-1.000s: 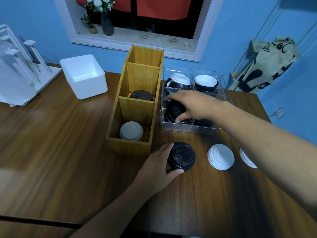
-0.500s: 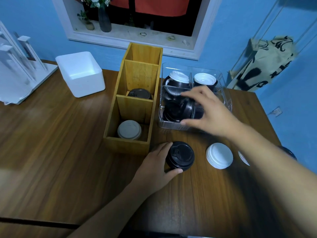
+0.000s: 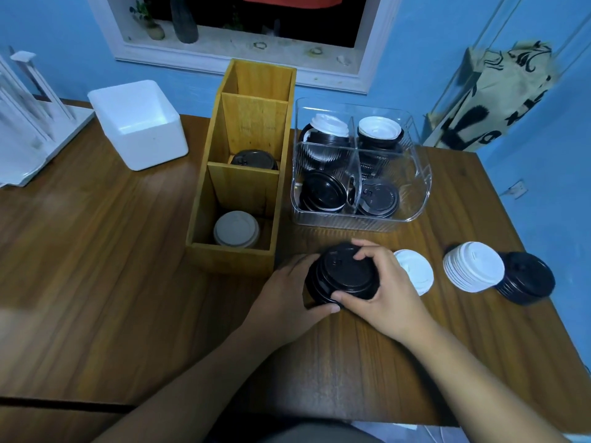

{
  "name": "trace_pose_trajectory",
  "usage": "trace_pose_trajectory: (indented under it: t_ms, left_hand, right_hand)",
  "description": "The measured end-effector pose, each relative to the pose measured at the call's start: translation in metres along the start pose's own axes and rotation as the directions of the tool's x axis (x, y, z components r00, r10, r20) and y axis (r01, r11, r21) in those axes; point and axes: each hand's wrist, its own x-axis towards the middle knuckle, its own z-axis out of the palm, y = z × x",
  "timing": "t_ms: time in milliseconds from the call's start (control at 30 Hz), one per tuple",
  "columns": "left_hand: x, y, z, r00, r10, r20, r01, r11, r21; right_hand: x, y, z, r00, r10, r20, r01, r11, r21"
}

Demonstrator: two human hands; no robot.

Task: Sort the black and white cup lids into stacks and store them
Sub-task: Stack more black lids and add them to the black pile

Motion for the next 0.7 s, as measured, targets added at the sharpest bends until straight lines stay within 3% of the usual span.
trace_pose_trajectory:
  t_ms: [267, 567, 700]
  left_hand:
    - [-0.001, -0.001, 0.002, 0.999, -0.040, 0.016, 0.040, 0.998, -0.041]
    - [0.001, -0.002, 0.001, 1.000, -0.007, 0.001, 0.007, 0.999, -0.051]
    - [0.000, -0.003, 0.002, 1.000, -0.009, -0.001, 0.009, 0.999, -0.053]
  right_hand:
    - [0.013, 0.002, -0.011, 0.963, -0.077, 0.257, 0.085, 0.996, -0.019]
    - [0.019, 0.000, -0.005, 0.933, -0.029, 0.358, 0.027, 1.000, 0.008]
    - [0.018, -0.003, -0.002, 0.960, 0.031, 0.280, -0.037, 0.999, 0.015]
